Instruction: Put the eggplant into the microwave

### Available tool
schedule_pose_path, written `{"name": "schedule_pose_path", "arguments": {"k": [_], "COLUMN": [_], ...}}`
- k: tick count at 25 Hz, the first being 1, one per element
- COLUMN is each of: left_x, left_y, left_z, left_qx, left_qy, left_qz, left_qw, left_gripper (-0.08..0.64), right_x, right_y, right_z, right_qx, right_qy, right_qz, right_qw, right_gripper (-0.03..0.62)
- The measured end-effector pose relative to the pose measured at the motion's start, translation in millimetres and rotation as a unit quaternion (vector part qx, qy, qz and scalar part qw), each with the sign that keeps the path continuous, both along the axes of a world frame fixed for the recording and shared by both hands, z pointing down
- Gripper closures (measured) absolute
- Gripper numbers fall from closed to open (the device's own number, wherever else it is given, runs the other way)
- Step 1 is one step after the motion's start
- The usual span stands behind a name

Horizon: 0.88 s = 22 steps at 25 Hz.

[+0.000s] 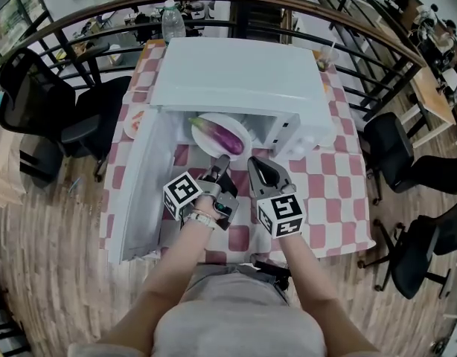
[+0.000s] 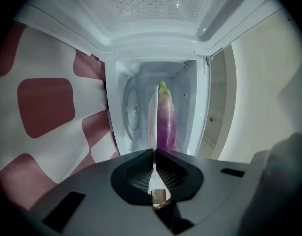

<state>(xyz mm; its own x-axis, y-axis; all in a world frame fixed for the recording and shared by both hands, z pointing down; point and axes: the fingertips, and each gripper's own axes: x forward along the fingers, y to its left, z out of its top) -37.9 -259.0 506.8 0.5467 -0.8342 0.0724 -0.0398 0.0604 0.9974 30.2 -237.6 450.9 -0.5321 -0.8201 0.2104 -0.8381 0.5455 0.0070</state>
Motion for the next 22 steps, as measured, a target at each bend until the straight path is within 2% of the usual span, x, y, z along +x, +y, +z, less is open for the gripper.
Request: {"name": "schedule_pose_path", "arguments": {"k": [5, 10, 17, 22], "left_x": [-0.4, -1.0, -5.4, -4.4], "left_y": [-17.1, -33.5, -50.0, -59.2], "left_z": [17.9, 30.3, 53.5, 58.7], "left_qx": [-0.004, -0.001, -0.024, -0.025], "left_qy": [0.004, -0.001, 0.012, 0.012], "left_qz": [-0.007, -0.010, -0.035, -0.039], "left_qw": [1.0000, 0.9999, 0.9990, 0.9989], "left_gripper": [0.543, 0.543, 0.543, 0.543], "right_x": [4.6, -0.5, -4.2, 1.4], "right_y": [-10.5, -15.6, -18.8, -19.0], "right_z": [16.2, 25.3, 32.0, 35.1], "right_qx": [-0.013, -0.022, -0.034, -0.039], "right_qy": [0.008, 0.011, 0.004, 0.001], "right_qz": [0.018, 0.013, 0.015, 0.023], "right_qw": [1.000, 1.000, 0.999, 0.999], "right_gripper": [0.569, 0.569, 0.569, 0.569]}}
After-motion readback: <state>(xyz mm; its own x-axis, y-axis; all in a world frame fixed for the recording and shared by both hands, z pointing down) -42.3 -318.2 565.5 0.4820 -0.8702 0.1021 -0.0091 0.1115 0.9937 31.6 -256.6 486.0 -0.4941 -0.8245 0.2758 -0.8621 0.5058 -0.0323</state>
